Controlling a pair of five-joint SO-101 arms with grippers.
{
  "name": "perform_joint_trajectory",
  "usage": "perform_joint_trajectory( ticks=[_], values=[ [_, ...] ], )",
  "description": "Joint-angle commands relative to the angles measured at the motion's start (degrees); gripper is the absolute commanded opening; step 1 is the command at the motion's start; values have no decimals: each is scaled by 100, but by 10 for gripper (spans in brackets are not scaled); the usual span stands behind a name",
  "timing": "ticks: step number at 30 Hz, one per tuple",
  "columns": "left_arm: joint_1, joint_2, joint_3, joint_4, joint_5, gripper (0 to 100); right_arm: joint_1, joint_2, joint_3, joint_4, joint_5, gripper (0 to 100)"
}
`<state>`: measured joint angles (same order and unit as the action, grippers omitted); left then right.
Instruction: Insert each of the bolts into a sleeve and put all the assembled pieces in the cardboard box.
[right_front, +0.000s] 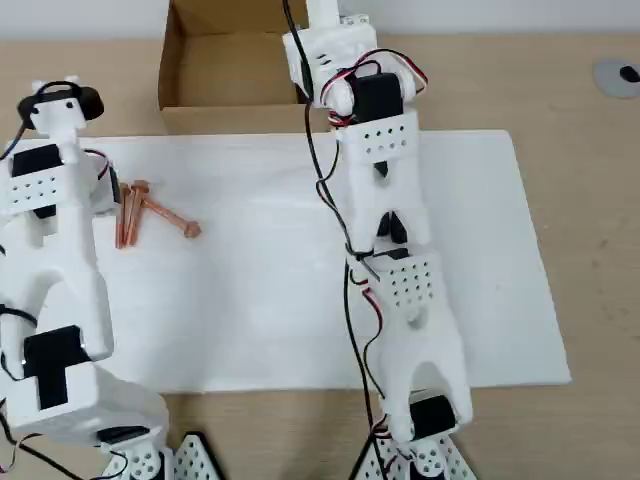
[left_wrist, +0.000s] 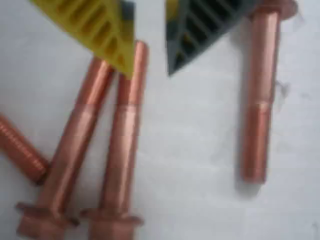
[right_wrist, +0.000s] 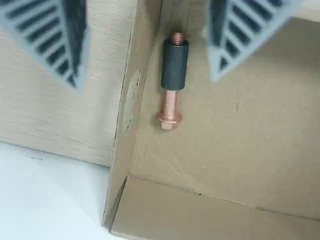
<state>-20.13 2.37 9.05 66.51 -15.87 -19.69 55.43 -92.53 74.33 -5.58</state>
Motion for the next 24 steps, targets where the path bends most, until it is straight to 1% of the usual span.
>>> perform_joint_trajectory(
  ticks=[1, 6, 11, 15, 24],
  values=[
    [88, -31, -290, -132, 97, 57, 75, -505, -295, -9, 18, 203],
    [114, -31, 26, -598, 97, 57, 92, -505, -295, 0, 18, 203],
    [114, -31, 237, -791, 97, 57, 92, -505, -295, 0, 18, 203],
    [97, -31, 615, -1231, 97, 57, 92, -505, -295, 0, 9, 203],
    [123, -31, 1240, -1758, 220, 57, 92, -505, -295, 9, 18, 203]
  ],
)
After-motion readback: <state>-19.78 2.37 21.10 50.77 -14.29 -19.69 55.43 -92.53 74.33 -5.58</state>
